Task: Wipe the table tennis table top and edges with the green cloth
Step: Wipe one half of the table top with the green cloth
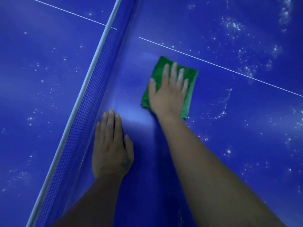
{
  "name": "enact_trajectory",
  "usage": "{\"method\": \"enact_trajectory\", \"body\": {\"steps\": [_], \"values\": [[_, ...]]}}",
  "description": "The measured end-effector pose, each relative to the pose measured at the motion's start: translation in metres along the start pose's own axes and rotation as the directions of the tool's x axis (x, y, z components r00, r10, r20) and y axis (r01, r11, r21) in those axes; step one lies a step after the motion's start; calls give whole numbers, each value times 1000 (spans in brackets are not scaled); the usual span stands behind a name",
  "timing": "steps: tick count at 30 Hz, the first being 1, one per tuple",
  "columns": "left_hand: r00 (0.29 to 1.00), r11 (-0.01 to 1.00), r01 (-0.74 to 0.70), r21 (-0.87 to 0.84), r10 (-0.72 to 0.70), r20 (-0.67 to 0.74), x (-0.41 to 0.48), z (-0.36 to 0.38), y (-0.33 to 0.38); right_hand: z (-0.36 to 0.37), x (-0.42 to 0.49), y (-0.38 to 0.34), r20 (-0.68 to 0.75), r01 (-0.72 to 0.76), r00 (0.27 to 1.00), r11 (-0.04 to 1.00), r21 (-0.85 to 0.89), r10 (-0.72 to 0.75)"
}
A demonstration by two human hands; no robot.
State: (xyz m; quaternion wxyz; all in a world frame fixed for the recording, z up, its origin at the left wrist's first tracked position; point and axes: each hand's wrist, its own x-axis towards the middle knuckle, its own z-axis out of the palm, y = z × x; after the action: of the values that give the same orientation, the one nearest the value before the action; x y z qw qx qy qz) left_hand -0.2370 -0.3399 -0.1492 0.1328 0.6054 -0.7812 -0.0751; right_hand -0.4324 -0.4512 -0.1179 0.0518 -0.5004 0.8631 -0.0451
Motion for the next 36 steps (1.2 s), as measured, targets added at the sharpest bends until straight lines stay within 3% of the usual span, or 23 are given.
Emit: {"method": "enact_trajectory", "body": {"steps": [4, 7, 9, 11, 14, 17, 19, 23, 26, 28, 30, 33, 36], "values": [[1000, 1000, -17, 9, 17, 0, 0, -1, 0, 6, -49, 27, 24, 401, 916, 916, 3, -401], [1000, 1000, -13, 13, 13, -10, -1, 0, -1, -6, -40, 100, 80, 508, 860, 861, -42, -504], [1000, 1000, -7, 4, 7, -14, -1, 1, 0, -19, -19, 149, 81, 371, 928, 925, -83, -365], [1000, 1000, -3, 0, 3, -19, -1, 2, 0, -29, -2, 184, 55, 117, 992, 988, -97, -112], [1000, 1000, -8, 3, 8, -22, -1, 3, 0, -27, 5, 182, 40, -164, 985, 984, -75, 167], [1000, 1000, -7, 6, 7, -24, -1, 3, 0, -19, 3, 133, 26, -281, 959, 960, -15, 282], [1000, 1000, -4, 1, 4, -18, -2, 2, 0, -11, -10, 92, 22, -195, 981, 981, -3, 195], [1000, 1000, -12, 7, 12, -20, -1, -1, 2, 2, -64, 47, -7, 140, 990, 990, -3, -140], [1000, 1000, -16, 7, 16, -27, -1, -1, 2, -1, -89, 86, 41, 407, 913, 913, -18, -406], [1000, 1000, -13, -4, 13, -24, -2, -1, 2, -8, -90, 132, 60, 483, 875, 875, -33, -480], [1000, 1000, -10, -8, 10, -25, -2, 0, 2, -20, -78, 175, 85, 402, 914, 914, -56, -397], [999, 1000, -12, -11, 12, -31, -3, 0, 1, -31, -57, 207, 79, 54, 996, 995, -88, -47], [999, 1000, -13, -3, 13, -37, -2, 0, 1, -26, -52, 177, 32, -243, 969, 969, -45, 244]]}}
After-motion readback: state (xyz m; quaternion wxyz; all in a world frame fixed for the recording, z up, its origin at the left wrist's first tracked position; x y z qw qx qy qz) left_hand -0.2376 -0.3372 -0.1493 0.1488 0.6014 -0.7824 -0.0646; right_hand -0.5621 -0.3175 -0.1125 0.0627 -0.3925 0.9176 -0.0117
